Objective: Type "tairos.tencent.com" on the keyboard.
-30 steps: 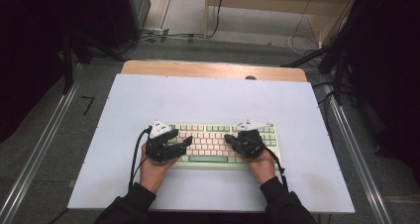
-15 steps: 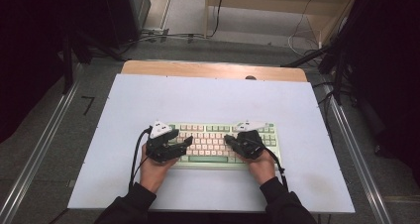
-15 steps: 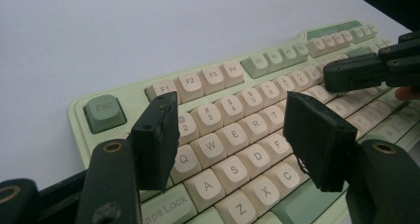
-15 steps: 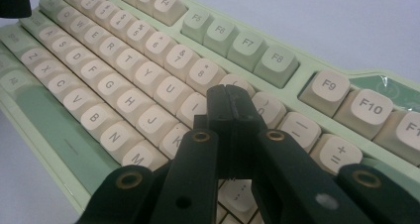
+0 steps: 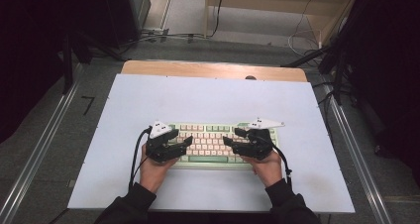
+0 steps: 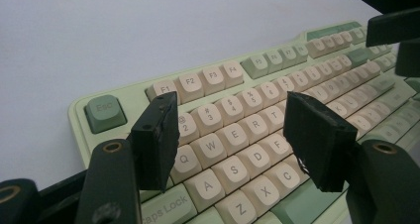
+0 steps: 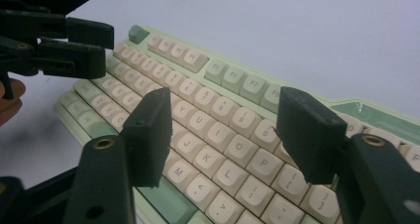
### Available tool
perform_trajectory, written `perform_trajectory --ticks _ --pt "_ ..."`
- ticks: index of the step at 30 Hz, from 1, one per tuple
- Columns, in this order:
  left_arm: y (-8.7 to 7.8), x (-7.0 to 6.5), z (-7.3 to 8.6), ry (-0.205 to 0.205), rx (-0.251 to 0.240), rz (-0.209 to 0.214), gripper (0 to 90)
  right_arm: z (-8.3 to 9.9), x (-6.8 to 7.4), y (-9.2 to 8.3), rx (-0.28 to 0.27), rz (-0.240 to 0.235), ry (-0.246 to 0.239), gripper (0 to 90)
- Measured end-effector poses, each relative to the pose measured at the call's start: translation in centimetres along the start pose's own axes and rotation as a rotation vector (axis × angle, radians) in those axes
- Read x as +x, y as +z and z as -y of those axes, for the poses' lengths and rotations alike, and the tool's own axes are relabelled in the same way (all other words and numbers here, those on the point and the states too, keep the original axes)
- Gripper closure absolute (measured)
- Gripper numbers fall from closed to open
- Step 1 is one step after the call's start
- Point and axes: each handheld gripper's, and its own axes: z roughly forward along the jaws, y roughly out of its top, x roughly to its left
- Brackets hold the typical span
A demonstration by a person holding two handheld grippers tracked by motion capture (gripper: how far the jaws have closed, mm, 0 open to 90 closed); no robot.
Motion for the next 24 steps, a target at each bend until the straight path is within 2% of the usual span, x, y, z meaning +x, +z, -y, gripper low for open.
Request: perform_trajectory --ticks 8,14,21,24 --pt "0.0 0.0 0.0 -0.002 -0.004 0.001 39.1 0.0 0.0 -1.2 -0.010 0.002 0.000 34.8" --pt "-0.1 0.0 0.0 -0.002 -0.008 0.006 39.1 0.2 0.5 -1.3 0.000 0.008 -0.014 36.1" --pt "-0.1 0.0 0.0 -0.004 -0.008 0.006 39.0 0.5 0.9 -1.0 0.004 0.011 -0.035 45.2" --pt "-0.1 0.0 0.0 -0.004 -0.006 0.007 39.0 0.6 1.2 -1.0 0.003 0.008 -0.049 55.4"
